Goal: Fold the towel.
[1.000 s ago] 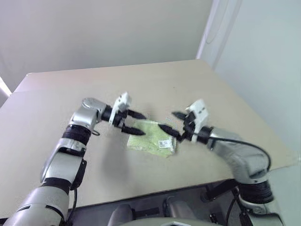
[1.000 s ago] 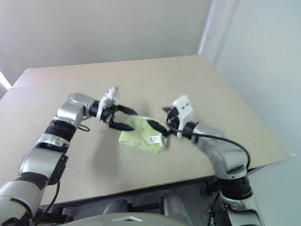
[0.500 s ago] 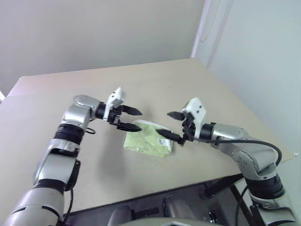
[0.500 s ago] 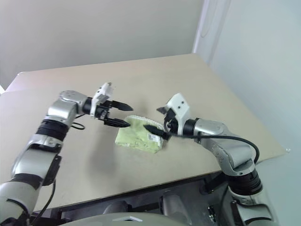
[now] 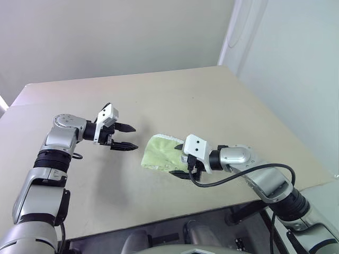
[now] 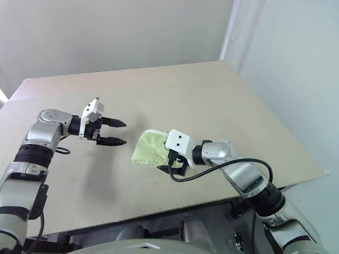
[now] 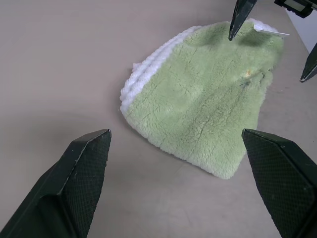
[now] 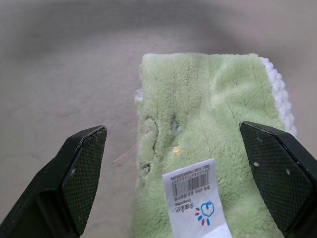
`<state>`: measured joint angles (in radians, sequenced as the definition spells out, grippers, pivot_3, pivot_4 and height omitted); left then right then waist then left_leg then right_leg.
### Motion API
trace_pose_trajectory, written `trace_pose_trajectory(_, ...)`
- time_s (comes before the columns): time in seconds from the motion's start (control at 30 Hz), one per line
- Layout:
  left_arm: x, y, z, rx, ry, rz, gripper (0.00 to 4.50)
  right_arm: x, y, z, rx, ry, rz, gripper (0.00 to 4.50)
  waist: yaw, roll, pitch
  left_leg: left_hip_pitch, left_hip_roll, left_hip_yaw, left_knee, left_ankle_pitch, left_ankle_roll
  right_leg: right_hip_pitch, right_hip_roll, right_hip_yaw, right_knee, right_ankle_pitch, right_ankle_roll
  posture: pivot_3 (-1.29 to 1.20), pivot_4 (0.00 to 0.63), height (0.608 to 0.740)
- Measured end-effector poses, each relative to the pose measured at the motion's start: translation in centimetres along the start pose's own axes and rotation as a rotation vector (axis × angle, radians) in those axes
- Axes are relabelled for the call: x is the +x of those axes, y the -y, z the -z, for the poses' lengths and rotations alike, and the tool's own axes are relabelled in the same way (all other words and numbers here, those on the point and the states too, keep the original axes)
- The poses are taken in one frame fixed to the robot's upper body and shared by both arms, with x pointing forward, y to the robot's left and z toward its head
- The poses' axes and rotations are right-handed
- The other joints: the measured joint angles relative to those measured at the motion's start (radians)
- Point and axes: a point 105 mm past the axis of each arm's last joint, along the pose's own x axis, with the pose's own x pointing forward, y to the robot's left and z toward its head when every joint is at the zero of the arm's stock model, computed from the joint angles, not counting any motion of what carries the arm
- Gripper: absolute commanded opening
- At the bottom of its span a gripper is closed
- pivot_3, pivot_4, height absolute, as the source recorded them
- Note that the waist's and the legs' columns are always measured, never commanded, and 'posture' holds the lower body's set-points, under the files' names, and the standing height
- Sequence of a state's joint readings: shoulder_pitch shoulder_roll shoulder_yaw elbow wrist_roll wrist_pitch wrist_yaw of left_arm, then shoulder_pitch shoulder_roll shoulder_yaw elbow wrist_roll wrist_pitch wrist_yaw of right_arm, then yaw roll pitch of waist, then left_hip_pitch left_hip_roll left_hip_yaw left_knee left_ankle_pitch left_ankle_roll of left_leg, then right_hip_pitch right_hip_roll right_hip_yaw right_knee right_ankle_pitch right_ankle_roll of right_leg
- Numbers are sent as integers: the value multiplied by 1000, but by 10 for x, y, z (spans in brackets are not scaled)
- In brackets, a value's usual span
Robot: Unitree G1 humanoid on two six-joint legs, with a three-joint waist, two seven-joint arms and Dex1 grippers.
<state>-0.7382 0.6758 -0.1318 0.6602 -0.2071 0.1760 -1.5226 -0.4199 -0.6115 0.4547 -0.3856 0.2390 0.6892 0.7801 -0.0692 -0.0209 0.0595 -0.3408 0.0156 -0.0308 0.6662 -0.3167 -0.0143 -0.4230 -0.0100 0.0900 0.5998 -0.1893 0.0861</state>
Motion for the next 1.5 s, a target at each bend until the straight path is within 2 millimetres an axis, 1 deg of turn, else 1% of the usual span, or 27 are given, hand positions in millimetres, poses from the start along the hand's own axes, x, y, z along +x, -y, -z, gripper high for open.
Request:
trace_pose_trajectory(0.07, -3, 2, 3, 12, -2, -11, 4459, 6, 1, -3, -4, 11, -9, 4500, -6, 0, 0, 1, 0, 1, 0, 0, 0, 0, 0, 1, 1, 0, 0, 0, 0, 740)
trace_pose_trajectory(0.13, -4, 7, 13, 6, -8, -20, 4459, 23, 6, -5, -17, 0, -31, 4500, -16, 0, 0, 3, 0, 2, 0, 0, 0, 0, 1, 2, 3, 0, 0, 0, 0, 740)
trace_pose_trajectory(0.17, -2, 9, 18, -3, -11, -18, 4459, 29, 5, -5, -27, -9, -49, 4500, -14, 0, 0, 3, 0, 1, 0, 0, 0, 0, 1, 2, 4, 0, 0, 0, 0, 740)
trace_pose_trajectory(0.23, -2, 11, 22, -12, -14, -16, 4459, 35, 1, 0, -30, -24, -76, 4500, -4, 0, 0, 2, 0, 0, 1, 0, 0, -1, 1, 1, 5, 0, 0, 0, 0, 740)
trace_pose_trajectory(0.3, -4, 10, 21, -8, -14, -23, 4459, 38, 0, 4, -35, -40, -88, 4500, 4, 0, 0, 1, 0, 0, 1, 0, 0, -1, 0, 1, 5, 0, 0, 0, 0, 740)
trace_pose_trajectory(0.43, -5, 10, 20, 0, -14, -27, 4459, 39, 0, 6, -43, -45, -95, 4500, 0, -1, -1, 1, -1, 1, 1, 0, 0, -1, 0, 2, 4, 0, 0, 0, 0, 740)
trace_pose_trajectory(0.57, -1, 11, 19, 10, -8, -11, 4459, 53, 5, 8, -75, -79, -85, 4500, -5, -1, -1, 3, 0, 1, 1, 0, 0, -1, 1, 2, 7, 0, 0, 0, 0, 740)
trace_pose_trajectory(0.63, 1, 12, 20, 16, -12, -5, 4459, 60, 2, 14, -99, -108, -95, 4500, -4, -1, -1, 3, 0, 1, 1, 0, 0, -2, 1, 2, 10, -1, -1, 0, 0, 740)
trace_pose_trajectory(0.7, 0, 12, 21, 16, -13, -4, 4459, 62, 2, 19, -118, -133, -94, 4500, -2, -1, -1, 3, 0, 1, 1, 0, 0, -2, 1, 2, 11, -1, -1, 0, 0, 740)
trace_pose_trajectory(0.97, 1, 11, 22, 18, -22, -4, 4459, 65, 3, 17, -191, -128, -79, 4500, -3, -1, -1, 4, 0, 1, 2, 0, 0, -2, 1, 2, 12, -1, -1, 0, 0, 740)
trace_pose_trajectory(1.13, 6, 11, 23, 24, -32, 4, 4459, 66, 5, 17, -218, -129, -65, 4500, -3, -1, -1, 4, -1, 1, 2, 0, 0, -2, 1, 2, 13, -1, -1, 0, 0, 740)
trace_pose_trajectory(1.17, 6, 11, 23, 24, -33, 5, 4500, 67, 5, 17, -218, -128, -65, 4114, -3, -1, -1, 4, -1, 1, 3, 0, -1, -2, 1, 2, 14, -1, -1, 0, 0, 740)
trace_pose_trajectory(1.2, 6, 11, 24, 24, -34, 5, 4500, 67, 4, 17, -217, -129, -65, 3956, -3, -1, -1, 4, -1, 1, 3, 0, -1, -2, 1, 2, 14, -1, -1, 0, 0, 740)
trace_pose_trajectory(1.23, 6, 11, 24, 22, -35, 5, 4500, 68, 4, 17, -218, -131, -64, 3677, -3, -1, -1, 4, -1, 0, 3, 0, -1, -2, 1, 2, 14, -1, -1, 0, 0, 740)
trace_pose_trajectory(1.37, 7, 10, 24, 21, -40, 4, 4500, 68, 6, 20, -219, -149, -53, 2197, -3, -1, -1, 4, -1, 0, 3, 0, -1, -2, 1, 2, 14, -1, -1, 0, 0, 740)
trace_pose_trajectory(1.43, 6, 8, 22, 26, -40, 1, 4500, 67, 8, 21, -221, -157, -40, 1591, -2, -1, -1, 4, -1, 0, 3, 0, -1, -2, 1, 2, 13, -1, -1, 0, 0, 740)
trace_pose_trajectory(1.47, 6, 8, 21, 29, -40, 0, 4500, 67, 8, 21, -221, -159, -38, 1121, -3, -1, -1, 4, -1, 0, 3, 0, -1, -2, 1, 2, 13, -1, -1, 0, 0, 740)
trace_pose_trajectory(1.5, 7, 8, 20, 31, -40, 1, 4500, 68, 9, 21, -221, -159, -36, 876, -3, -1, -1, 4, -1, 0, 3, 0, -1, -2, 1, 2, 13, -1, -1, 0, 0, 740)
